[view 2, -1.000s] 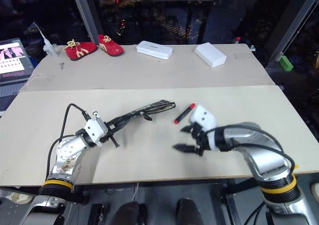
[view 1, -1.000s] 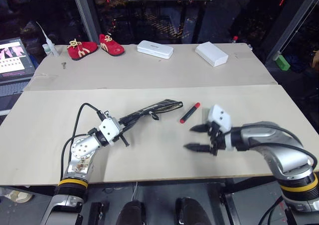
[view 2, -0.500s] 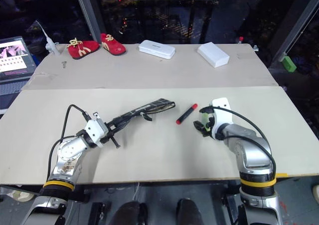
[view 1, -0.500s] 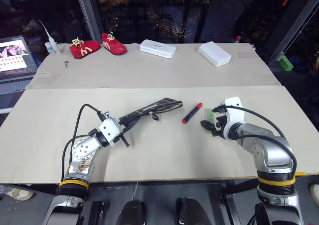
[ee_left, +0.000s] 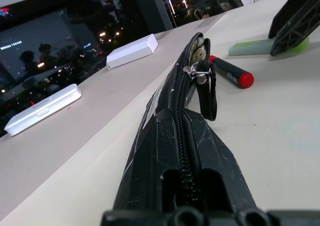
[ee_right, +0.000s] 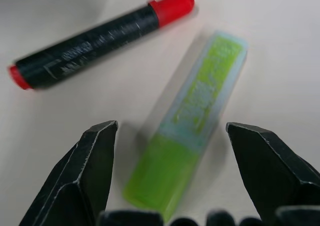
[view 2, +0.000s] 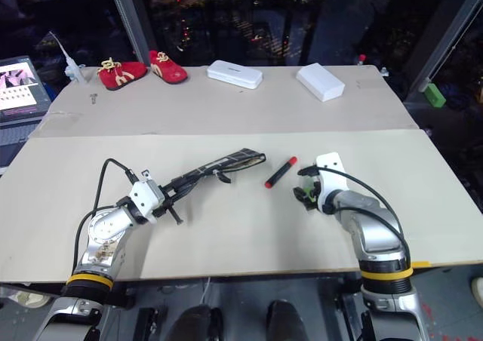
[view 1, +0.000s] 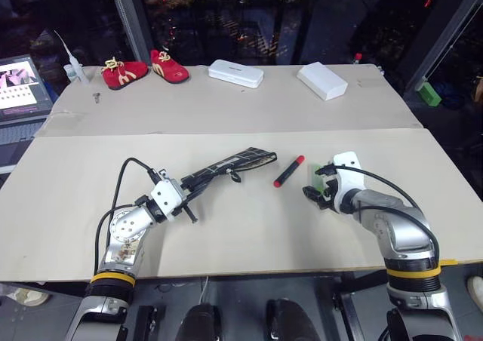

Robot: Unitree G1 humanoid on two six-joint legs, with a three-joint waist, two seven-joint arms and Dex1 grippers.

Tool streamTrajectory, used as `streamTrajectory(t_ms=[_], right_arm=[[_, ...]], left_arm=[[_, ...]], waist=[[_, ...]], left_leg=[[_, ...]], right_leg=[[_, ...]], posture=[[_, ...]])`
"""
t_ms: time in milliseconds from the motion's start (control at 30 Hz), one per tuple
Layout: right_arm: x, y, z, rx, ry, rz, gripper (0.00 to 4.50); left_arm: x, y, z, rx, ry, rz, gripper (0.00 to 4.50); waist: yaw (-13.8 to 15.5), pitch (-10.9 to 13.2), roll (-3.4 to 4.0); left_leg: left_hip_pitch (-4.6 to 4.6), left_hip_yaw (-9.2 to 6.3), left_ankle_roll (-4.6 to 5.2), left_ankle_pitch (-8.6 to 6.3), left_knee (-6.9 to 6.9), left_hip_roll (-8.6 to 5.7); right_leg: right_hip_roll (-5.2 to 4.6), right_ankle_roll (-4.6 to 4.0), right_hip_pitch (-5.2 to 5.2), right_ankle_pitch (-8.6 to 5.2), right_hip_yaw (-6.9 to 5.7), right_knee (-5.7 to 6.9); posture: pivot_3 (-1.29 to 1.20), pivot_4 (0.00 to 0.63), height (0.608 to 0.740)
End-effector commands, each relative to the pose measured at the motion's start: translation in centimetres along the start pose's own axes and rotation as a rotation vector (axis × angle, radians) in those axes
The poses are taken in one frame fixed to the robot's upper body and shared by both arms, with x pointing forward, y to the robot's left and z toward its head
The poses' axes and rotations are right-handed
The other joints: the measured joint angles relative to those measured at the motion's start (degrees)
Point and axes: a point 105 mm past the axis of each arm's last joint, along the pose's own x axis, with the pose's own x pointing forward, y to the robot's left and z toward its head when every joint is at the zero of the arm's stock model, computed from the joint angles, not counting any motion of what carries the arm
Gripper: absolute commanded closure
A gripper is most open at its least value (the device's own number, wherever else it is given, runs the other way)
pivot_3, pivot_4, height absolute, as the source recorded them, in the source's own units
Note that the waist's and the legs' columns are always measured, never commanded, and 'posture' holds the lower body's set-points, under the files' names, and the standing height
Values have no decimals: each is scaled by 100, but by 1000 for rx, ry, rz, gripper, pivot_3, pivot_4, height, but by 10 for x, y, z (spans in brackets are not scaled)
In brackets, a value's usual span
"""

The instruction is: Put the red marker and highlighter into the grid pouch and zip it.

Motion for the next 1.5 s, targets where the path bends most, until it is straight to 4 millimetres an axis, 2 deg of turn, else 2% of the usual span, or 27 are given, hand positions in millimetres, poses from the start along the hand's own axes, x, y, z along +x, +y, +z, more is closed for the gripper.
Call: streamTrajectory(t_ms=[33, 300, 400, 600, 733, 800, 867, 1000, 1033, 1133, 1167, 1200, 1267, 1333, 1500], right_arm=[[3, -7, 6, 12, -37, -47, 625], [14, -9, -5, 66, -8, -83, 625], [14, -13, -9, 64, 0, -102, 1360], [14, -11, -7, 69, -12, -91, 3437], [14, -12, -2, 67, -31, -92, 3460], [14, -16, 4, 58, -54, -111, 3460], [11, -25, 21, 39, -127, -146, 3460], [-5, -36, 74, -53, -349, -136, 3460], [-8, -35, 80, -71, -377, -124, 3460], [-22, -20, 107, -230, -494, -25, 3460], [-32, -3, 119, -407, -554, 53, 3460], [-38, 16, 120, -572, -570, 143, 3460], [-44, 44, 109, -830, -548, 294, 3460], [-41, 53, 97, -956, -507, 350, 3460], [-31, 66, 87, -1088, -470, 399, 3460]], left_arm=[[0, 7, 10, 23, -37, 29, 4500], [0, 9, 11, 31, -38, 36, 4500], [-1, 10, 11, 34, -38, 38, 4500], [-2, 13, 13, 41, -39, 43, 4500], [-3, 16, 14, 50, -39, 45, 4500], [-4, 17, 14, 51, -38, 46, 4500], [-4, 17, 14, 51, -38, 45, 4500], [-4, 17, 14, 50, -37, 38, 4500], [-4, 17, 14, 50, -37, 36, 4500], [-4, 17, 15, 48, -39, 28, 4500], [-4, 16, 15, 47, -40, 25, 4500], [-4, 16, 15, 46, -40, 22, 4500], [-4, 15, 15, 45, -40, 19, 4500], [-4, 15, 15, 44, -41, 18, 4500], [-3, 13, 15, 40, -45, 14, 4500]], waist=[[-1, 0, 0], [-16, -2, -3], [-10, -3, -4], [-16, -3, -4], [-17, -3, -4], [-23, -3, -4], [-25, -2, -4], [-10, 3, 3], [-10, 4, 4], [-3, 3, 4], [0, 3, 4], [-1, 4, 5], [-8, 4, 5], [-18, 4, 2], [9, 5, 0]], left_leg=[[1, 0, 0, 0, 0, 0], [18, 2, 0, 0, 0, 3], [18, 2, 0, 0, 0, 2], [18, 2, 0, 0, 0, 5], [17, 2, 0, 0, -1, 5], [18, 2, 0, 0, -1, 5], [18, 3, 0, 0, -1, 5], [8, 4, 0, 0, -1, 3], [1, 4, 0, 0, -1, 2], [-9, 2, 1, -1, -4, 3], [-10, 2, 1, -1, -8, 2], [-11, 1, 2, -2, -10, 3], [-18, 3, 3, -2, -11, 2], [-17, 2, 6, -4, -11, 3], [-14, 4, 3, -2, -2, 1]], right_leg=[[0, 0, 1, 0, 0, 0], [0, 0, 15, 0, 3, 2], [-2, 0, 16, 0, 4, 1], [1, 0, 14, 0, 4, 2], [0, 0, 14, 0, 4, 1], [0, 0, 14, 0, 4, 1], [0, 0, 13, 0, 5, 1], [-1, 0, 2, 0, 6, 1], [-2, 0, -4, 0, 6, 1], [2, 1, -11, -1, 2, -2], [1, 3, -12, -2, 1, -5], [2, 4, -12, -2, -1, -7], [-1, 5, -20, -3, 0, -10], [1, 7, -17, -4, 0, -15], [-3, 6, -12, -3, 0, -11]], posture=[[0, 150, 740], [0, 150, 740], [0, 150, 740], [0, 150, 740], [0, 150, 740], [0, 150, 740], [0, 150, 740], [0, 150, 740], [0, 150, 740], [0, 150, 740], [0, 150, 740], [0, 150, 740], [0, 150, 740], [0, 150, 740], [0, 150, 740]])
